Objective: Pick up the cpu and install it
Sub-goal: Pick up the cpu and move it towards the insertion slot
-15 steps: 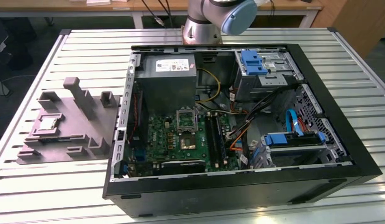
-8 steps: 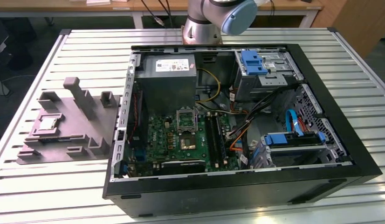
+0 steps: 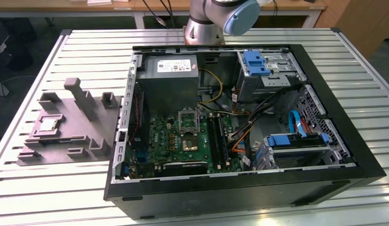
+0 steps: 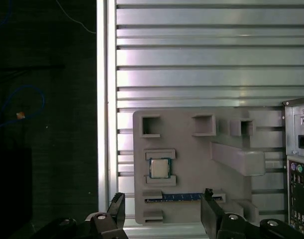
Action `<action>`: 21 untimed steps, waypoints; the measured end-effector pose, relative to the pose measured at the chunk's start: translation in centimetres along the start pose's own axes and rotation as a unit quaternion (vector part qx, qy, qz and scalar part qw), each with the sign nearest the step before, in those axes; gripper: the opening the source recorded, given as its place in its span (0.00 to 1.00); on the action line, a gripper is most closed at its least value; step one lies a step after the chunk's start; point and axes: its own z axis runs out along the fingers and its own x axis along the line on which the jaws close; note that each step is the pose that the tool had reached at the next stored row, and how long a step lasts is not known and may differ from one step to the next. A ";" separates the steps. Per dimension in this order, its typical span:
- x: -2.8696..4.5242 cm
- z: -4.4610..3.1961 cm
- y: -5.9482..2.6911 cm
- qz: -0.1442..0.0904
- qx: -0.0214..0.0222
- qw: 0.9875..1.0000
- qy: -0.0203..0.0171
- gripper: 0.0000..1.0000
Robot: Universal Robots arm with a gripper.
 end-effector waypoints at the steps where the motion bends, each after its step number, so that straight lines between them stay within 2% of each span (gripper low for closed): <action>1: 0.00 0.00 0.00 0.000 0.000 1.000 0.000 0.71; 4: 0.00 0.00 0.00 0.000 0.000 1.000 0.000 0.69; 5: 0.00 0.00 0.00 -0.001 0.000 1.000 0.000 0.62; 9: 0.00 0.01 0.00 -0.003 0.000 1.000 0.000 0.62; 12: 0.00 0.15 -0.01 -0.014 -0.001 1.000 0.000 0.62; 14: 0.01 0.33 -0.01 -0.014 -0.002 1.000 0.000 0.61; 15: 0.01 0.45 -0.01 -0.014 -0.002 1.000 0.000 0.55; 16: 0.01 0.58 -0.02 -0.014 -0.002 1.000 0.000 0.55; 17: 0.02 0.74 -0.03 -0.014 -0.002 1.000 0.000 0.48; 21: 0.03 1.47 -0.05 -0.014 -0.002 1.000 0.000 0.48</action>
